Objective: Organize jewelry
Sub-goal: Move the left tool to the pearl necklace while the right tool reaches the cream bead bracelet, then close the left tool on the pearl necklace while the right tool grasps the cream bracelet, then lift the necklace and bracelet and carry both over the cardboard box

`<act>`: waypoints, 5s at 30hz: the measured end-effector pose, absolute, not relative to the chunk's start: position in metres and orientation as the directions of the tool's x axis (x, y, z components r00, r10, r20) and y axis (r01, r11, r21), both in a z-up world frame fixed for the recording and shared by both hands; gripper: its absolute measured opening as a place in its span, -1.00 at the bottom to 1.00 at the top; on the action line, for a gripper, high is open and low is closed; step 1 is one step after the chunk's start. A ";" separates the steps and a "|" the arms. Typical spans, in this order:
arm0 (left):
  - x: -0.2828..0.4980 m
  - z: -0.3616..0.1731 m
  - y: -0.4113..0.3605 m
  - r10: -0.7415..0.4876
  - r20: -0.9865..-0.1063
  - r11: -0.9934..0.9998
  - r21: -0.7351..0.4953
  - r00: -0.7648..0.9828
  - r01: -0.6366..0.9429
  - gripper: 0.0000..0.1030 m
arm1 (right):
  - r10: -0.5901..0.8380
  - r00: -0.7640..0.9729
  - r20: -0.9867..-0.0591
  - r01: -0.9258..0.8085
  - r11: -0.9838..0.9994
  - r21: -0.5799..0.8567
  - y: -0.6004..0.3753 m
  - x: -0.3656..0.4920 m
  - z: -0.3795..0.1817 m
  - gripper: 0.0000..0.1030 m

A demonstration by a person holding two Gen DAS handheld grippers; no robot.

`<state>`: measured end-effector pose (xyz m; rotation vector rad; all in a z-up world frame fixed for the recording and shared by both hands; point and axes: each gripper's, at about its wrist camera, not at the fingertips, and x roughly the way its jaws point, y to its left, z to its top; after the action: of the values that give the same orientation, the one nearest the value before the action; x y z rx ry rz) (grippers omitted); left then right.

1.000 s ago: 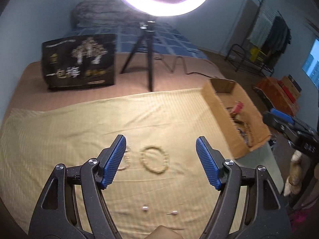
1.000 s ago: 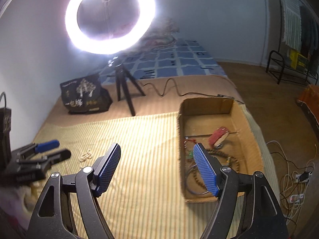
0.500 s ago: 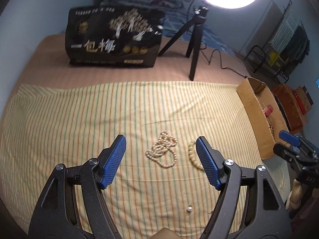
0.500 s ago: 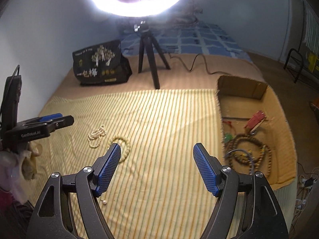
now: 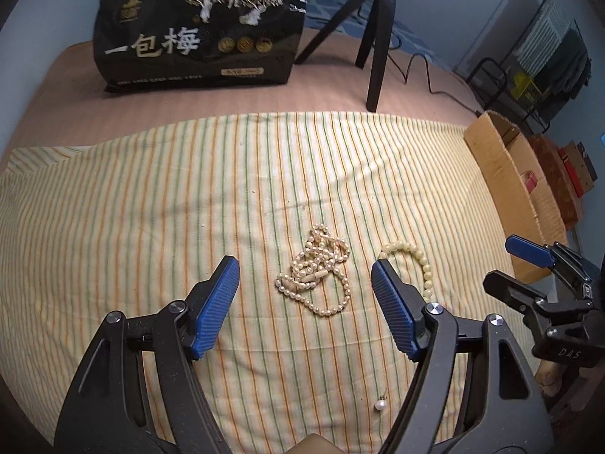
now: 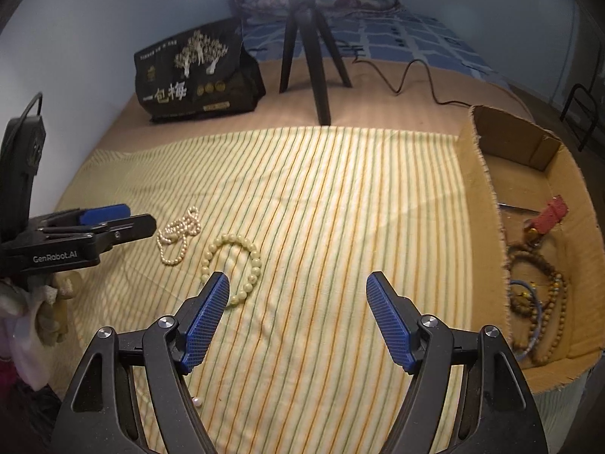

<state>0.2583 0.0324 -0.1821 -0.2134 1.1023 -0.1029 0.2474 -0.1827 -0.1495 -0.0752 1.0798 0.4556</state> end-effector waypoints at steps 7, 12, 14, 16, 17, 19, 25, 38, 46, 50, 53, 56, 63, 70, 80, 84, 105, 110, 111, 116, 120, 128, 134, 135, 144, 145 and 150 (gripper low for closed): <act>0.268 -0.196 0.028 -0.177 -0.889 0.979 -0.203 0.423 -0.017 0.38 | 0.300 0.356 -0.885 -0.422 0.897 0.134 -0.164 0.252 -0.164 0.45; 0.274 -0.205 0.030 -0.171 -0.896 0.979 -0.202 0.409 -0.032 0.37 | 0.290 0.346 -0.892 -0.437 0.892 0.121 -0.153 0.254 -0.173 0.44; 0.276 -0.206 0.029 -0.170 -0.896 0.980 -0.199 0.411 -0.028 0.37 | 0.285 0.346 -0.894 -0.436 0.893 0.115 -0.150 0.256 -0.175 0.39; 0.277 -0.206 0.027 -0.169 -0.895 0.981 -0.193 0.412 -0.018 0.37 | 0.277 0.344 -0.897 -0.440 0.892 0.106 -0.147 0.257 -0.178 0.33; 0.278 -0.206 0.026 -0.170 -0.895 0.981 -0.192 0.412 -0.014 0.37 | 0.273 0.344 -0.898 -0.442 0.891 0.102 -0.145 0.258 -0.179 0.32; 0.279 -0.206 0.023 -0.173 -0.895 0.981 -0.192 0.411 -0.004 0.37 | 0.266 0.342 -0.901 -0.445 0.891 0.094 -0.142 0.258 -0.181 0.31; 0.281 -0.209 0.017 -0.146 -0.899 0.988 -0.155 0.413 0.011 0.33 | 0.239 0.339 -0.910 -0.456 0.888 0.064 -0.136 0.259 -0.187 0.18; 0.278 -0.212 -0.001 -0.041 -0.903 0.997 -0.009 0.429 0.075 0.06 | 0.193 0.347 -0.918 -0.479 0.878 0.004 -0.130 0.256 -0.197 0.13; 0.278 -0.212 0.001 -0.044 -0.903 0.996 -0.006 0.427 0.088 -0.35 | 0.194 0.353 -0.915 -0.501 0.866 -0.010 -0.131 0.252 -0.198 -0.34; 0.278 -0.212 0.003 -0.056 -0.905 0.996 -0.021 0.423 0.087 -0.76 | 0.199 0.354 -0.914 -0.523 0.852 -0.017 -0.127 0.249 -0.198 -0.83; 0.278 -0.212 0.008 -0.074 -0.906 0.996 -0.048 0.418 0.073 -0.85 | 0.200 0.355 -0.913 -0.531 0.847 -0.020 -0.126 0.249 -0.197 -0.88; 0.278 -0.211 0.013 -0.096 -0.905 0.995 -0.080 0.415 0.056 -0.89 | 0.226 0.344 -0.911 -0.520 0.854 0.015 -0.131 0.251 -0.195 -0.88; 0.276 -0.200 0.026 -0.124 -0.891 0.991 -0.130 0.437 0.018 -0.90 | 0.297 0.337 -0.893 -0.475 0.873 0.111 -0.145 0.257 -0.184 -0.88; 0.272 -0.181 0.033 -0.165 -0.867 0.982 -0.188 0.471 -0.001 -0.89 | 0.398 0.334 -0.854 -0.449 0.864 0.226 -0.150 0.260 -0.166 -0.88; 0.268 -0.162 0.026 -0.177 -0.841 0.980 -0.198 0.512 0.015 -0.89 | 0.429 0.378 -0.821 -0.463 0.855 0.233 -0.153 0.255 -0.140 -0.88; 0.267 -0.151 0.023 -0.194 -0.827 0.976 -0.216 0.528 0.021 -0.90 | 0.426 0.403 -0.810 -0.459 0.860 0.224 -0.160 0.254 -0.131 -0.88; 0.251 -0.094 -0.039 -0.283 -0.735 0.959 -0.220 0.616 0.178 -0.90 | 0.370 0.568 -0.735 -0.344 0.918 0.197 -0.254 0.243 -0.072 -0.88; 0.256 -0.092 -0.057 -0.301 -0.730 0.954 -0.222 0.614 0.203 -0.90 | 0.348 0.593 -0.726 -0.298 0.932 0.204 -0.278 0.240 -0.066 -0.88; 0.259 -0.091 -0.062 -0.307 -0.727 0.951 -0.226 0.615 0.209 -0.90 | 0.344 0.596 -0.725 -0.290 0.935 0.204 -0.283 0.240 -0.065 -0.88; 0.271 -0.084 -0.088 -0.337 -0.711 0.941 -0.236 0.617 0.242 -0.90 | 0.314 0.613 -0.725 -0.244 0.948 0.204 -0.307 0.237 -0.064 -0.88; 0.284 -0.078 -0.112 -0.358 -0.700 0.932 -0.237 0.618 0.273 -0.90 | 0.300 0.622 -0.723 -0.210 0.954 0.214 -0.325 0.237 -0.062 -0.88; 0.311 -0.067 -0.163 -0.398 -0.677 0.914 -0.241 0.618 0.325 -0.90 | 0.269 0.648 -0.713 -0.161 0.963 0.217 -0.350 0.240 -0.055 -0.88; 0.332 -0.064 -0.196 -0.415 -0.671 0.905 -0.234 0.615 0.355 -0.90 | 0.235 0.663 -0.711 -0.133 0.971 0.197 -0.365 0.243 -0.053 -0.88; 0.336 -0.064 -0.202 -0.416 -0.672 0.904 -0.234 0.613 0.358 -0.90 | 0.235 0.663 -0.711 -0.128 0.971 0.202 -0.367 0.245 -0.054 -0.88; 0.359 -0.074 -0.236 -0.410 -0.692 0.904 -0.223 0.595 0.364 -0.90 | 0.201 0.642 -0.740 -0.067 0.976 0.207 -0.387 0.252 -0.067 -0.88; 0.360 -0.076 -0.238 -0.407 -0.695 0.905 -0.219 0.593 0.364 -0.90 | 0.195 0.636 -0.746 -0.062 0.977 0.202 -0.389 0.253 -0.070 -0.88; 0.367 -0.083 -0.251 -0.389 -0.709 0.910 -0.196 0.588 0.366 -0.90 | 0.182 0.619 -0.764 -0.050 0.980 0.193 -0.392 0.256 -0.078 -0.88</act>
<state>0.3667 -0.2514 -0.0828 -0.0303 0.8333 -0.4396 0.2556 -0.3921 -0.0777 0.1583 0.8947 0.1345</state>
